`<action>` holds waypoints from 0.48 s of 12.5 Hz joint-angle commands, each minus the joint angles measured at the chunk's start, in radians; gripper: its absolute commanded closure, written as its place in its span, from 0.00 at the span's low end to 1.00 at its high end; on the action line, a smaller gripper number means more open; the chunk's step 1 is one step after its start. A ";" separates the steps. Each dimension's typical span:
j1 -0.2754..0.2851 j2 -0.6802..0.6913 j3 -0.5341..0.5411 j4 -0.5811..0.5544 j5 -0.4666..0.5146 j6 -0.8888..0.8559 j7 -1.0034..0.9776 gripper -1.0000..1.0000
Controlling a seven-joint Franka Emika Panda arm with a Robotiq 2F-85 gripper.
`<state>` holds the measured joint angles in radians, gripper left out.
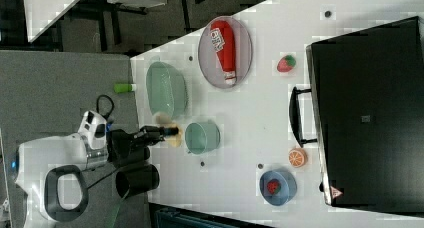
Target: Pick Banana and place it in mug.
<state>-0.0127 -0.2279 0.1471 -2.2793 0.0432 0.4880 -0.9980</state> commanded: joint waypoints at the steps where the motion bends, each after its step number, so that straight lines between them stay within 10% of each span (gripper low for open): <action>1: 0.037 0.050 0.112 -0.028 0.050 -0.010 0.274 0.68; 6: 0.039 0.143 0.243 -0.029 0.068 0.100 0.510 0.68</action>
<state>0.0222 -0.0760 0.4209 -2.3359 0.1048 0.5630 -0.6138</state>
